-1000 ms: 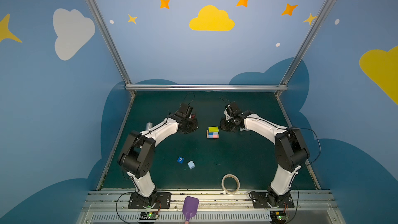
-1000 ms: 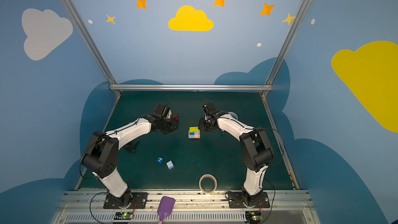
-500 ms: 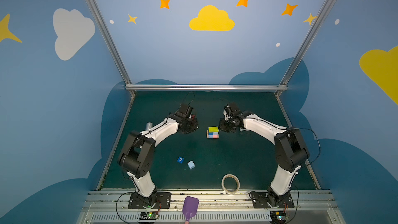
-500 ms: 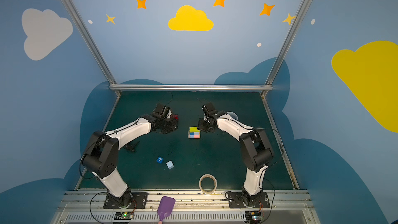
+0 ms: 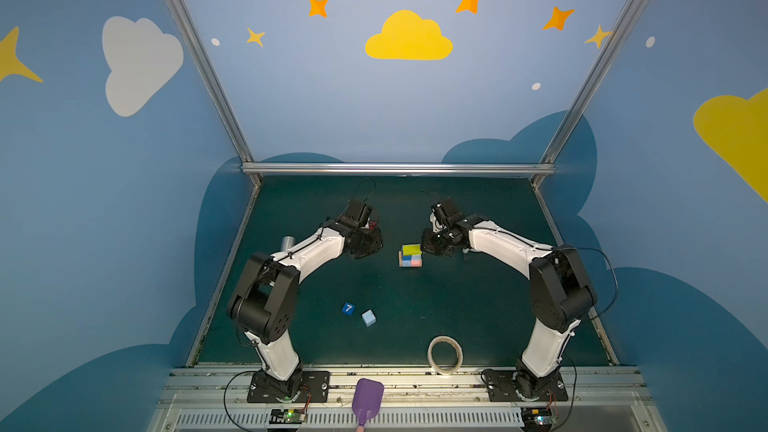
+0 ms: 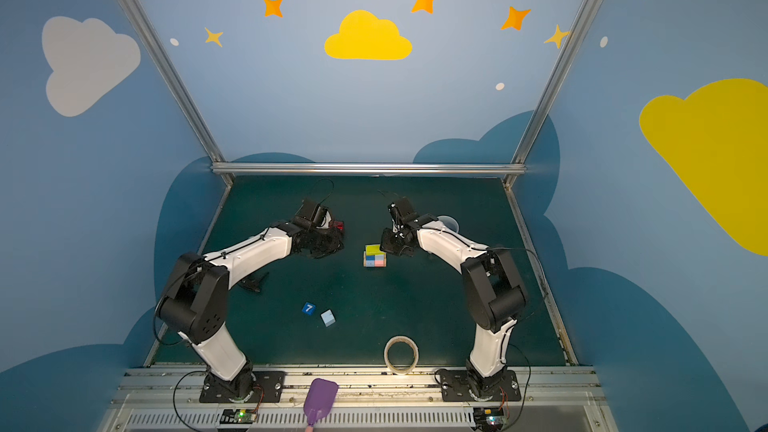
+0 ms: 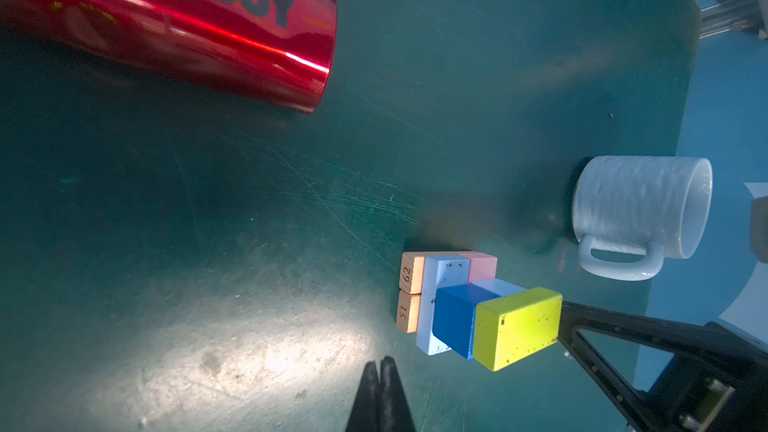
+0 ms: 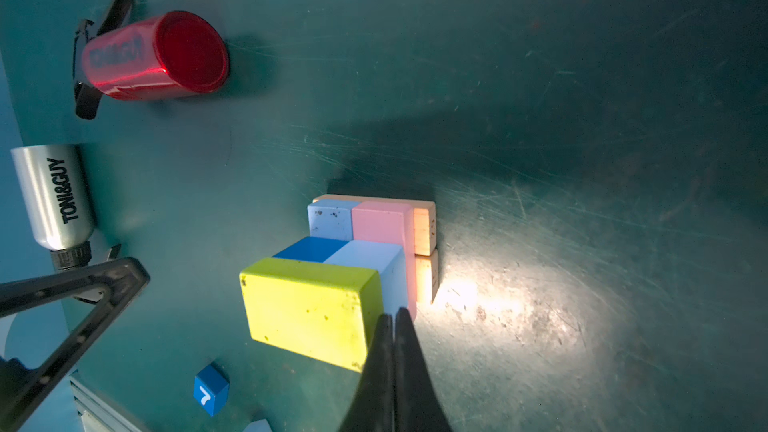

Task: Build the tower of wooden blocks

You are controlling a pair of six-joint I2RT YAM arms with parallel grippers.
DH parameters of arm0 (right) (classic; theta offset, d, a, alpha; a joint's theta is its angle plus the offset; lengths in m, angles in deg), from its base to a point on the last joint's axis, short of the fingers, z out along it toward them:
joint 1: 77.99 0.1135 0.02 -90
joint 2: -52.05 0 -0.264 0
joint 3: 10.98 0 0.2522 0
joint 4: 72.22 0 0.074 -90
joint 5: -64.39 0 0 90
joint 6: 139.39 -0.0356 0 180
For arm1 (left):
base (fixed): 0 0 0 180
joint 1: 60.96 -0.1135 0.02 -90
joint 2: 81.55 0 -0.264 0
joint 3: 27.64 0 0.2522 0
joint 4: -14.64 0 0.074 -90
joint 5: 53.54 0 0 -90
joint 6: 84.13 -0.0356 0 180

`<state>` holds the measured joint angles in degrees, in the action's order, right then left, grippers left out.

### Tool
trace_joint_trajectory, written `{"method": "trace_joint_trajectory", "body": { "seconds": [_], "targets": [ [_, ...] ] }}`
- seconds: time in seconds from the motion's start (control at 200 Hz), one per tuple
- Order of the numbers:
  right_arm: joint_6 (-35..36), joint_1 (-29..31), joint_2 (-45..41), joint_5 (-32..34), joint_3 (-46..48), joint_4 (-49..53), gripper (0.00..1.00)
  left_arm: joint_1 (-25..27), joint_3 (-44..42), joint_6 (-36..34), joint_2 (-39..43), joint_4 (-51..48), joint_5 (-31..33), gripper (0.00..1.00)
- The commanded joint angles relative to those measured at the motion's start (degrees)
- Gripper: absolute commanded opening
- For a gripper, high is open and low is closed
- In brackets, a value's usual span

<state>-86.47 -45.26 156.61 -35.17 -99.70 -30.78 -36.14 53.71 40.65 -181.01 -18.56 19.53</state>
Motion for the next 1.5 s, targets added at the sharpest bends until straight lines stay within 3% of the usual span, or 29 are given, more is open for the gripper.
{"method": "trace_joint_trajectory", "body": {
  "seconds": [0.0, 0.696, 1.252, 1.492],
  "targets": [
    [0.12, 0.27, -0.40, -0.37, -0.12, 0.97, 0.00, 0.07, 1.12, 0.05, -0.96, -0.27, -0.07, 0.04],
    [0.23, 0.85, -0.49, -0.18, -0.23, 1.86, 0.00, 0.06, 0.87, 0.19, -0.41, -0.33, -0.12, 0.05],
    [0.43, -0.38, -3.63, 4.19, 0.61, 4.31, 0.00, 0.05, 1.05, -0.06, -0.28, -0.50, -0.57, 0.05],
    [0.78, -1.07, -8.18, 6.49, 1.32, 4.48, 0.00, 1.16, 2.49, -2.12, 2.04, -6.83, 4.33, 0.04]
  ]
}}
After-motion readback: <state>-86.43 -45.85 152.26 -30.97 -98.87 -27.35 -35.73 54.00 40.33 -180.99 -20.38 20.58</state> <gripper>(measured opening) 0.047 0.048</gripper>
